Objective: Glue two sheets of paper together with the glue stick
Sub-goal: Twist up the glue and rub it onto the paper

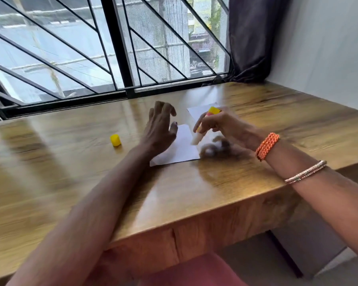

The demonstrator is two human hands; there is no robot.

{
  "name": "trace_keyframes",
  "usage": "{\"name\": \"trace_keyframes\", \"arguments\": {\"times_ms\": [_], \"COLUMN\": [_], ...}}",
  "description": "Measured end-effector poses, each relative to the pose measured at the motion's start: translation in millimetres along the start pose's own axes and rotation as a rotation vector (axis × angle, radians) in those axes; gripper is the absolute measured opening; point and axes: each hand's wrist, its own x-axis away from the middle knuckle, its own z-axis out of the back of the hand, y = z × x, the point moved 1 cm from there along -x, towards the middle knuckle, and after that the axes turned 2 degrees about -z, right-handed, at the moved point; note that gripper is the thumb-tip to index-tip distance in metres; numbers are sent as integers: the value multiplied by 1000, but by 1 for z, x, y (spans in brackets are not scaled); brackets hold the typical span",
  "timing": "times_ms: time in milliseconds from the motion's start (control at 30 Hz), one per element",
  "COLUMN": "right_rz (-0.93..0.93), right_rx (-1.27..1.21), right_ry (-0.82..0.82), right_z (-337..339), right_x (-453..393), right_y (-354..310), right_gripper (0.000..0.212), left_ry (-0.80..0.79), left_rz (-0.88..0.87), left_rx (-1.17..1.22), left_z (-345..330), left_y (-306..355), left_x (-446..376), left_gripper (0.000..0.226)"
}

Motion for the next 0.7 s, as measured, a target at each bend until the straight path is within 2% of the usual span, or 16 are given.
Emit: {"name": "trace_keyframes", "arguments": {"times_ms": [67,100,233,300,400,500,700], "right_rz": [-14,-24,-63,-66,-52,-55,-24], "right_rx": [-73,-104,-205,-273,-390,-431,-360], "right_ry": [100,148,292,331,388,402,355], "right_z": [9,12,20,21,23,27,33], "right_x": [-6,-10,-33,-46,-65,-79,-86], "right_y": [1,1,-1,-6,-5,7,18], "right_gripper": [13,13,17,23,26,13,15], "left_ry": [101,89,-170,-228,-266,-303,-294], "left_rz": [31,50,113,106,130,135,122], "left_rx": [90,102,-29,-75,-5,56,65], "left_z": [5,6,-7,-13,-17,-23,-30], "left_y": [0,-2,-6,-5,-4,-6,-11], "left_x": [-6,-9,-14,-19,-30,-39,-47], "left_gripper": [22,23,33,31,25,17,10]}}
